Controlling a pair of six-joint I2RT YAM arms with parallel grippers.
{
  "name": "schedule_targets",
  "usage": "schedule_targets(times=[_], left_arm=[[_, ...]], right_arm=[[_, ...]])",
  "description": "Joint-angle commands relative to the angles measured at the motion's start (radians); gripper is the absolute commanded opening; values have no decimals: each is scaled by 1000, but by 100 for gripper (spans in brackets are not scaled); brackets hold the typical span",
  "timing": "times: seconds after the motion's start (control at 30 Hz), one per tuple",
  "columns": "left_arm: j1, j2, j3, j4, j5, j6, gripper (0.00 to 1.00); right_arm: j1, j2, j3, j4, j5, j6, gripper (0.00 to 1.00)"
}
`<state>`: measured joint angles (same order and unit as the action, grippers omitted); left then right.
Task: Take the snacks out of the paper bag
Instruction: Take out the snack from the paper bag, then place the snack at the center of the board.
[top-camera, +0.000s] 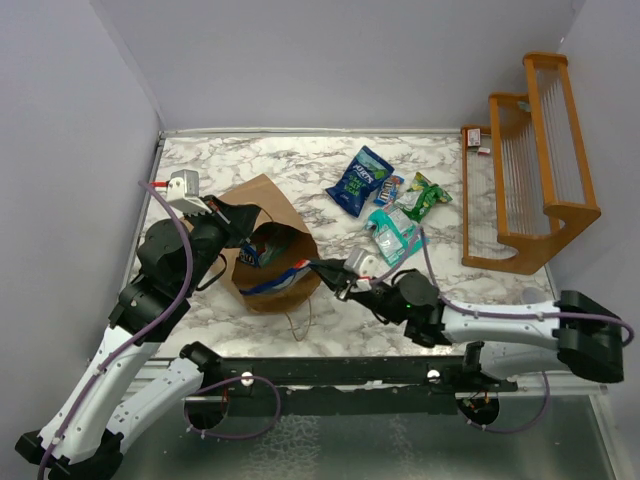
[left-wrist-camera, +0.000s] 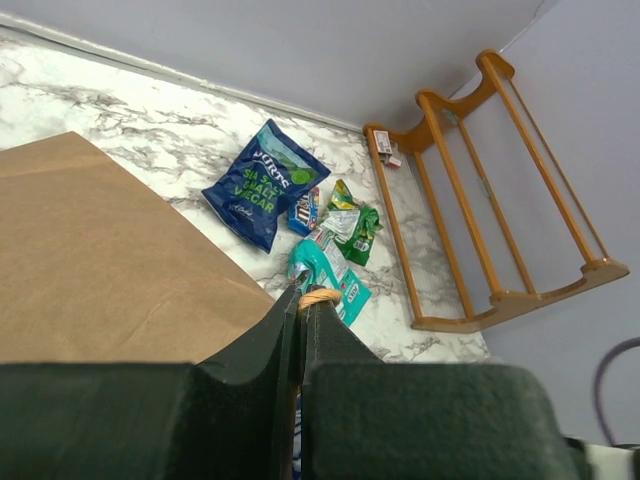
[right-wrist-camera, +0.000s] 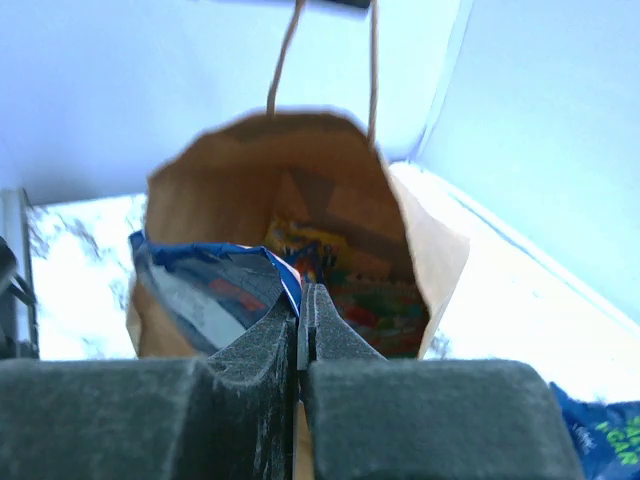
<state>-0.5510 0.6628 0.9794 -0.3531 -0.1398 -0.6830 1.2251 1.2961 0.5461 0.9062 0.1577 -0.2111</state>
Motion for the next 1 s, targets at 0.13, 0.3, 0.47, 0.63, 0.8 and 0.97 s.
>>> schedule_targets(times=[0.13, 0.3, 0.47, 0.63, 0.8, 0.97], left_arm=[[2, -22, 5, 37, -28, 30, 0], [2, -17, 3, 51, -22, 30, 0], [2, -5, 10, 52, -18, 27, 0], [1, 8, 21, 51, -7, 32, 0], [2, 12, 12, 73, 6, 31, 0], [2, 21, 20, 75, 20, 31, 0]], right_arm=[[7, -360, 130, -455, 12, -68, 1], [8, -536, 155, -535, 96, -147, 1], [7, -593, 143, -479, 280, -228, 1], [7, -605, 116, -379, 455, -271, 1], [7, -500, 108, -301, 706, -261, 2], [-18, -419, 96, -403, 746, -96, 1]])
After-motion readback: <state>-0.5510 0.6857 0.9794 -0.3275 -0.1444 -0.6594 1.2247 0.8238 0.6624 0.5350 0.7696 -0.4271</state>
